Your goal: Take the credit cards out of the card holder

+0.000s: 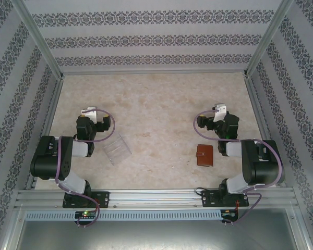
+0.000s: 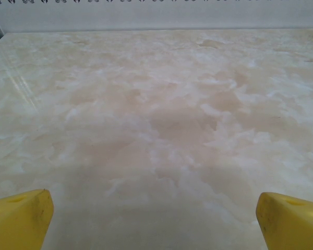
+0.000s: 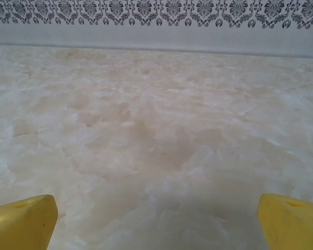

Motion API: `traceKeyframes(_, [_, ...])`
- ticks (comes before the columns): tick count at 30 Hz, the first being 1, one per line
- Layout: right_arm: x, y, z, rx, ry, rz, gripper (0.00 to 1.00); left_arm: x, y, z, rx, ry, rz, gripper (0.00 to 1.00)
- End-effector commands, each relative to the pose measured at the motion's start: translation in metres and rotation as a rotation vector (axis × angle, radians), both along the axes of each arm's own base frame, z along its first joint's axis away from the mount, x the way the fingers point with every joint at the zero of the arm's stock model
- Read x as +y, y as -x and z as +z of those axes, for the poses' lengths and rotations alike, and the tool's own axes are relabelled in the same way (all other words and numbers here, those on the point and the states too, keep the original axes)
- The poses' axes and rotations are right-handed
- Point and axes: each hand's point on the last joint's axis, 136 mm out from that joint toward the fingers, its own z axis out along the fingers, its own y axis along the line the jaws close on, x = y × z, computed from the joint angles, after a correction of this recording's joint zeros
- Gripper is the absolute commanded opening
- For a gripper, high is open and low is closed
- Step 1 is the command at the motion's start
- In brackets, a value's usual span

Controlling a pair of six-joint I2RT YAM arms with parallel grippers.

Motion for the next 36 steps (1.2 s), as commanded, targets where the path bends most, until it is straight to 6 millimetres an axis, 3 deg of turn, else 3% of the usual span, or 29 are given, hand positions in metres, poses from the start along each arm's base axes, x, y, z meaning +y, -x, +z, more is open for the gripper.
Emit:
traceKeyframes(1, [0.003, 0.001, 0.003, -0.026, 0.004, 0.024, 0.98, -0.006, -0.003, 0.000, 0.005, -0.005, -0.027, 1.00])
traceKeyframes(15, [0.002, 0.001, 0.003, -0.024, 0.000, 0.021, 0.98, -0.005, -0.003, 0.001, 0.001, -0.005, -0.026, 1.00])
traceKeyframes(25, [-0.016, -0.005, 0.000, 0.000, 0.005, -0.098, 0.98, -0.016, 0.000, 0.003, -0.020, -0.010, -0.093, 1.00])
traceKeyframes(31, [-0.025, -0.008, 0.000, 0.019, 0.030, -0.175, 0.98, -0.005, 0.008, 0.019, -0.070, -0.012, -0.017, 1.00])
traceKeyframes(36, [-0.029, -0.012, 0.008, 0.094, 0.044, -0.208, 0.98, 0.022, 0.016, 0.034, 0.006, 0.009, 0.174, 1.00])
